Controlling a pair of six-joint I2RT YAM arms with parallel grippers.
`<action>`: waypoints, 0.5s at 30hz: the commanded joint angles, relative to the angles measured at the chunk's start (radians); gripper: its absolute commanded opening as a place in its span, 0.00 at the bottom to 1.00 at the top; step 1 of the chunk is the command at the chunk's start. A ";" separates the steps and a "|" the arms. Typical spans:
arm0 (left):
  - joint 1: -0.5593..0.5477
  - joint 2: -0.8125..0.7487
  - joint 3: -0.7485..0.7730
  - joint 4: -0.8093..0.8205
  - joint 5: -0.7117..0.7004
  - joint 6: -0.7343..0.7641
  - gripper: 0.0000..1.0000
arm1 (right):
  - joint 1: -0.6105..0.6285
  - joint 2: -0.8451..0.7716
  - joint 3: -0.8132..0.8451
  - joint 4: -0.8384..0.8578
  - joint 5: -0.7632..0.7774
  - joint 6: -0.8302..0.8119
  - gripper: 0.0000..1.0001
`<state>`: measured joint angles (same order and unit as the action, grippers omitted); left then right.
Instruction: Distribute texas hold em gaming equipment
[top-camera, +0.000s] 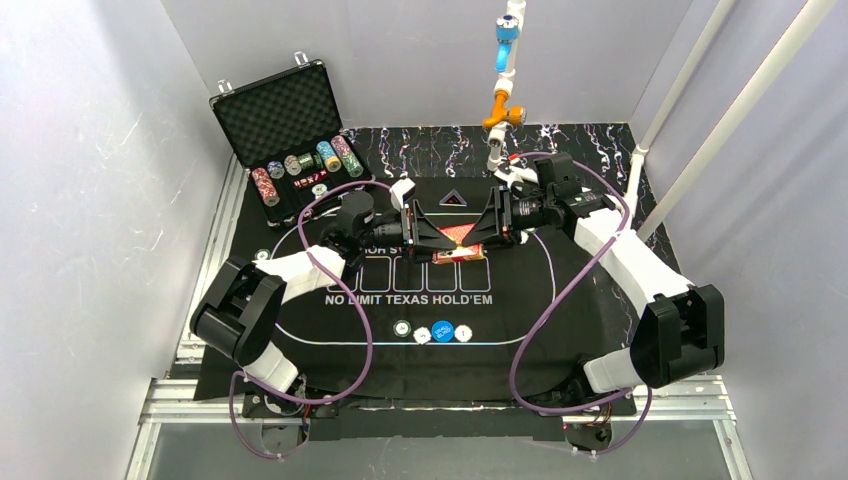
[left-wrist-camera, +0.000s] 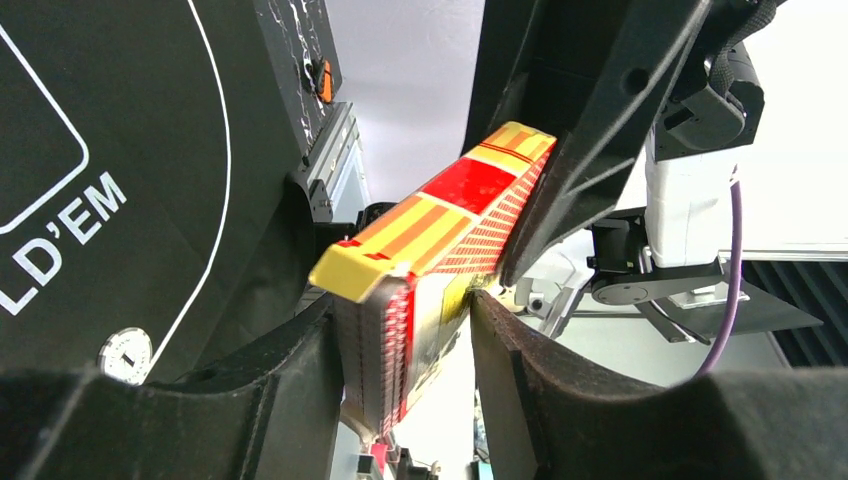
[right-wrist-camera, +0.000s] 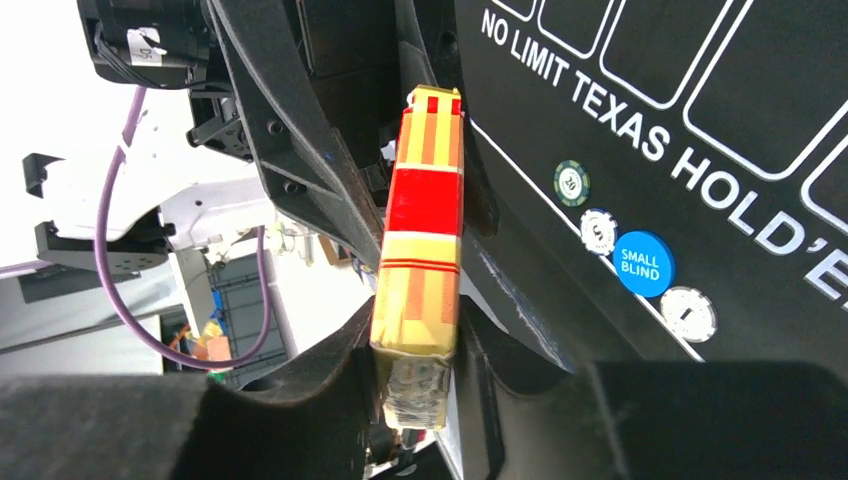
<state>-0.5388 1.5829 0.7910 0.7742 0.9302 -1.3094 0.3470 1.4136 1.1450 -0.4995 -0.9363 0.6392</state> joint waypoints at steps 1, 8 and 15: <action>-0.005 -0.029 -0.011 0.031 0.007 0.007 0.45 | -0.007 -0.023 0.036 0.008 -0.041 -0.012 0.30; -0.005 -0.028 -0.002 0.031 0.011 0.012 0.48 | -0.019 -0.030 0.019 0.029 -0.068 -0.004 0.39; -0.006 -0.027 0.032 0.032 0.029 0.028 0.43 | -0.026 -0.040 0.010 0.049 -0.083 0.001 0.30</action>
<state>-0.5388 1.5829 0.7845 0.7845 0.9321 -1.3079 0.3271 1.4132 1.1439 -0.4984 -0.9581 0.6323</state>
